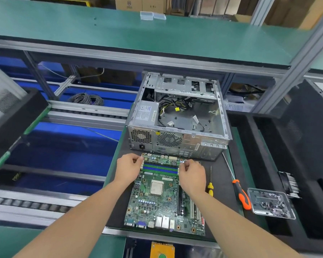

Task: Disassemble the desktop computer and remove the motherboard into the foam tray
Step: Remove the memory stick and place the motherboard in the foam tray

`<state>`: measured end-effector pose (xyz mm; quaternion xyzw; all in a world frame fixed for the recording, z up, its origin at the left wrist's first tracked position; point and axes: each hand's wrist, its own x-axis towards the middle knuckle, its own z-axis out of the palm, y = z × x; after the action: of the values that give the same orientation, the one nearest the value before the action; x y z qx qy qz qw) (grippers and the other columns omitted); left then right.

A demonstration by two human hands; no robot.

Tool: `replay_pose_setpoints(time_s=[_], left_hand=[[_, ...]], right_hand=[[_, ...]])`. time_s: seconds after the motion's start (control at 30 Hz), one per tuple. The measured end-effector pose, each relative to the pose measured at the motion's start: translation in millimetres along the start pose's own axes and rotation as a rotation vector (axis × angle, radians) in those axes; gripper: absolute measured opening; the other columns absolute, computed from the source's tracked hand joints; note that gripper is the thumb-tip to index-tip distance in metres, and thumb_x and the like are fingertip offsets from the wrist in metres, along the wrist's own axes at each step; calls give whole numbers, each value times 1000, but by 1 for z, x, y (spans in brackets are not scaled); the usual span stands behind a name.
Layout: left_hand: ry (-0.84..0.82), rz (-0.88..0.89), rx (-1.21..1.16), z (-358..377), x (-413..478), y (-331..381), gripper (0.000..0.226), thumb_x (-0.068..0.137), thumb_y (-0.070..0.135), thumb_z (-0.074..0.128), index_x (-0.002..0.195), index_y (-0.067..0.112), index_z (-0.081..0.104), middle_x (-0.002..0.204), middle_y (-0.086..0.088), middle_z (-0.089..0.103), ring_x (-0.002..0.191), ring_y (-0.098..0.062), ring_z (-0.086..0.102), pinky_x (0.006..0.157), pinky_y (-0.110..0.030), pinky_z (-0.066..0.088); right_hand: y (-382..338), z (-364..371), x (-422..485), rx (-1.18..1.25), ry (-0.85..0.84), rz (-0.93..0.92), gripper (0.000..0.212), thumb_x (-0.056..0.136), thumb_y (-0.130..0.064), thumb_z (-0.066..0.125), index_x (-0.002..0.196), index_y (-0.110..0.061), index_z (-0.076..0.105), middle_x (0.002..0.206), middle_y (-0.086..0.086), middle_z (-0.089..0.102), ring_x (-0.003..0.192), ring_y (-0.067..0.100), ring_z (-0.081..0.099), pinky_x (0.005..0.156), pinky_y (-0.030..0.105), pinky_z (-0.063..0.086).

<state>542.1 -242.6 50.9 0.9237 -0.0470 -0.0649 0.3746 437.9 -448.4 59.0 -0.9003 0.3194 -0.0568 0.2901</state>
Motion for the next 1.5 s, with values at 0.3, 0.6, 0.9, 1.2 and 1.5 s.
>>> replay_pose_setpoints(time_s=[0.3,0.6,0.9,1.2,1.5], left_hand=[[-11,-62,28,-2,0,5,25,103,28,61,99,10,79,87,-5,76,80,-17,63,79,-25,45],[-159,273,56,-9,-4,4,14,97,30,67,111,30,72,110,7,55,97,-8,56,95,-31,46],[-84,437,282,1,-5,18,7,102,19,62,102,26,65,101,9,60,97,-18,58,92,-40,40],[49,301,-491,-20,-18,72,21,94,22,74,100,39,63,92,15,70,86,-7,68,81,-25,55],[-99,420,-767,6,-35,213,25,94,18,74,113,30,66,96,6,72,90,-13,72,80,-27,60]], right_hand=[[0,3,-2,-40,21,0,24,103,-31,50,99,-15,69,101,4,67,101,26,57,91,41,48],[0,-2,-4,-47,70,-206,18,102,-35,55,111,-22,64,107,-3,59,103,21,54,87,38,49],[-16,-1,3,-216,-59,-441,19,103,-30,60,117,-28,73,110,-5,69,108,21,58,93,36,48],[-18,-36,-12,323,-32,-367,11,100,-18,65,102,-28,68,91,-15,68,88,5,61,79,23,49],[13,-118,-14,763,101,-236,13,91,-32,71,104,-32,71,83,-5,74,79,15,71,76,48,61]])
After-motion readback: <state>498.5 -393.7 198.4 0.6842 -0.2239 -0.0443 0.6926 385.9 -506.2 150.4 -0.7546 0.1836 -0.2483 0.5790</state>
